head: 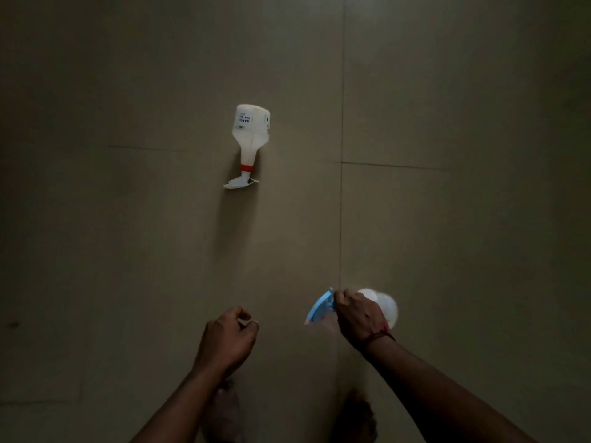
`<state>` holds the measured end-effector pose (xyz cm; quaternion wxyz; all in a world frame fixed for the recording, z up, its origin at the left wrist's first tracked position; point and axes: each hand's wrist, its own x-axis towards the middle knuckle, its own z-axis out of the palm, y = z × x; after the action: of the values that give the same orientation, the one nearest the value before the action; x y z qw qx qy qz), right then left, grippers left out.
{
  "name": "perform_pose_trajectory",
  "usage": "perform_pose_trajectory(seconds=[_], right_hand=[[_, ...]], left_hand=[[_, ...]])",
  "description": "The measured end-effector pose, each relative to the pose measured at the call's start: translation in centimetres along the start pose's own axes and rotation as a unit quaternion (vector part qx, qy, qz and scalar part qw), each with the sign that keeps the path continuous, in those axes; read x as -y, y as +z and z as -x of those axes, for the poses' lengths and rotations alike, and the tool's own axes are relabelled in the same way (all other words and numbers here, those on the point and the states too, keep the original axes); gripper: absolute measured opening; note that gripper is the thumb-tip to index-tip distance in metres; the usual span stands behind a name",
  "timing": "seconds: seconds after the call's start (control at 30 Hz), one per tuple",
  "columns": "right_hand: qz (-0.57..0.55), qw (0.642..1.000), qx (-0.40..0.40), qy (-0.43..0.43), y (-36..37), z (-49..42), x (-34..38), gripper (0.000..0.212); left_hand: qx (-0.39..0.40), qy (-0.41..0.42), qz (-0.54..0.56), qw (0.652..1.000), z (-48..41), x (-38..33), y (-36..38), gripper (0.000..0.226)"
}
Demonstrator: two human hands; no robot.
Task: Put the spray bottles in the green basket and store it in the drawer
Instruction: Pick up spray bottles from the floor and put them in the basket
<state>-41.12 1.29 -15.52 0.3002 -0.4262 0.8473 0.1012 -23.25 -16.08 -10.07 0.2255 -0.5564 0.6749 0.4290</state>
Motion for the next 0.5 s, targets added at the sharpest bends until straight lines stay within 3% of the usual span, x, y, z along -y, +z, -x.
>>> perform_pose_trajectory(seconds=[0.13, 0.23, 0.37, 0.5], right_hand=[[-0.222, 0.969, -0.027, 0.108, -6.0, 3.2, 1.1, 0.026], [-0.385, 0.91, -0.054, 0.147, -11.5, 6.1, 2.7, 0.027], [-0.494, 0.847, -0.105, 0.167, -18.5, 9.7, 5.0, 0.011], [-0.541, 0.813, -0.132, 0.172, -25.6, 13.6, 6.9, 0.027]], left_hand=[[-0.008, 0.004, 0.017, 1.0, 4.0, -2.2, -3.5, 0.019], [-0.015, 0.012, 0.037, 0.999, 7.6, -4.1, -7.0, 0.017], [-0.037, 0.012, 0.064, 0.997, 11.6, -6.4, -11.9, 0.019], [-0.058, -0.004, 0.091, 0.994, 16.3, -7.9, -16.5, 0.02]])
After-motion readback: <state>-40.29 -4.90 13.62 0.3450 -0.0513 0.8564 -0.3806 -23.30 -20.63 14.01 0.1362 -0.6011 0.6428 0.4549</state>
